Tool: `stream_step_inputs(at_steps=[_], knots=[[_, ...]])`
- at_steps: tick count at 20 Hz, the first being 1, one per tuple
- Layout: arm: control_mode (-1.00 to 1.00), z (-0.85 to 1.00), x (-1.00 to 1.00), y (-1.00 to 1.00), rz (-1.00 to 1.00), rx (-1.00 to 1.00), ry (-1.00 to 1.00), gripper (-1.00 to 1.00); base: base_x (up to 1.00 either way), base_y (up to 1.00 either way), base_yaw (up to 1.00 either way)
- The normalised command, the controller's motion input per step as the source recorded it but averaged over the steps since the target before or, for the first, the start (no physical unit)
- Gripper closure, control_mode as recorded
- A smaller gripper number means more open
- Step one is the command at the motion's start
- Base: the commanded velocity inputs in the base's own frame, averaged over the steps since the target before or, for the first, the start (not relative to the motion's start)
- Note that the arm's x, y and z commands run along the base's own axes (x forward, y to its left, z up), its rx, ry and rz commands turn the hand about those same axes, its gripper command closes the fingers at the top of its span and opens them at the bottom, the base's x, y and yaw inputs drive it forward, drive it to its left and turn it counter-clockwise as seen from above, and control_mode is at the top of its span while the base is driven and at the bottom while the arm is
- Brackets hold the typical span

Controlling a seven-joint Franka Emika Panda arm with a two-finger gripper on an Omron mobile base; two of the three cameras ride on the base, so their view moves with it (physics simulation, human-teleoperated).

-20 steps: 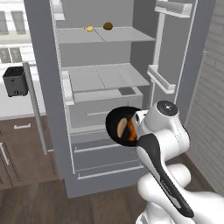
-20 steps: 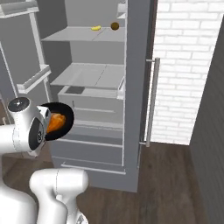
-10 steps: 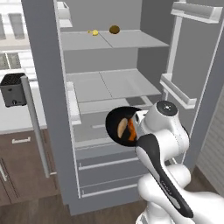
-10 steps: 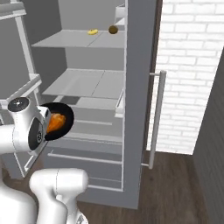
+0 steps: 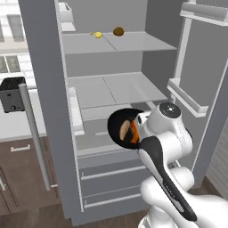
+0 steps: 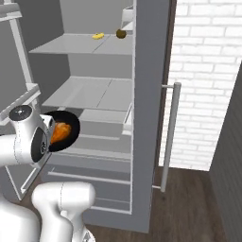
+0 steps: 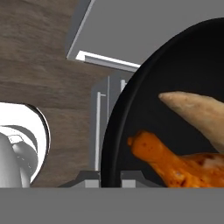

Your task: Pick the chicken drumstick and sweet potato from their plates and place them in the bowl. Then put the bowl in the fridge.

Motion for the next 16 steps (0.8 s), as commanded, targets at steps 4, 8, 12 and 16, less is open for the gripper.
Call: stream_step_inputs(at_steps=[4, 8, 12, 16], knots=[[1.00, 0.00, 0.00, 0.00, 0.00, 0.00, 0.00, 1.00, 0.32, 0.00, 0.00], [1.00, 0.00, 0.00, 0.00, 0.00, 0.00, 0.00, 1.00, 0.45, 0.00, 0.00], [1.00, 0.00, 0.00, 0.00, 0.00, 0.00, 0.00, 1.00, 0.00, 0.00, 0.00], [-1.00, -0.01, 0.00, 0.00, 0.00, 0.00, 0.01, 1.00, -0.05, 0.00, 0.00]])
